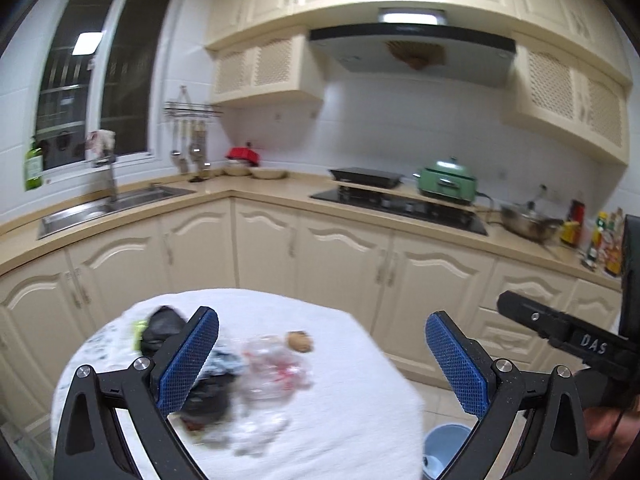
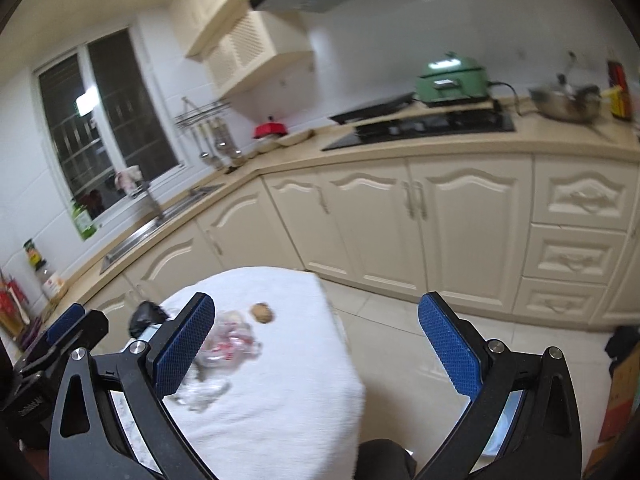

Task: Collect trash
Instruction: 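Return both tools to the table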

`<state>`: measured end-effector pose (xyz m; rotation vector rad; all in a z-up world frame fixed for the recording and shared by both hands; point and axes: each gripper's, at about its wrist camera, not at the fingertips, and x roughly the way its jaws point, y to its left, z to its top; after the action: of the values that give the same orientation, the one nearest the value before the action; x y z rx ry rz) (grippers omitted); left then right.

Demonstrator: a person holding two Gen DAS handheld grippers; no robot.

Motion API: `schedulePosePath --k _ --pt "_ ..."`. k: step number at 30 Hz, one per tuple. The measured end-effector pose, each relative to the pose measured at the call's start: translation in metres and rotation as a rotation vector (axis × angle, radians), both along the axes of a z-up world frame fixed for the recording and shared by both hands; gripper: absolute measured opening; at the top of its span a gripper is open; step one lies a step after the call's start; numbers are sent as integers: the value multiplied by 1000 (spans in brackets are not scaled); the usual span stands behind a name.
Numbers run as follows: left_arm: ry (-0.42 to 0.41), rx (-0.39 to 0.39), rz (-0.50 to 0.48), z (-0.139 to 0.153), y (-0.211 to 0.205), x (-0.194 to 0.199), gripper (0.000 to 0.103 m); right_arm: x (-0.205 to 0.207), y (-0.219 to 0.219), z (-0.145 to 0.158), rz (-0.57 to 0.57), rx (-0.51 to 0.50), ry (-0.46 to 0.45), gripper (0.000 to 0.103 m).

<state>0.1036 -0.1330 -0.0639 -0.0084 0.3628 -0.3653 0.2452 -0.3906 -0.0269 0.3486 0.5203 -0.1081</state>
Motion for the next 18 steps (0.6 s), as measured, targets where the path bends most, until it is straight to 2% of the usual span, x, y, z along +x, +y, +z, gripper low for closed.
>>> schedulePosePath --k 3,12,18 --pt "3 -7 48 4 22 -18 102 5 23 7 35 -15 -5 103" --pt "6 -24 178 26 62 -30 102 17 91 18 145 -82 -10 103" --pt "51 -34 260 24 92 -38 102 31 125 5 220 -124 40 103"
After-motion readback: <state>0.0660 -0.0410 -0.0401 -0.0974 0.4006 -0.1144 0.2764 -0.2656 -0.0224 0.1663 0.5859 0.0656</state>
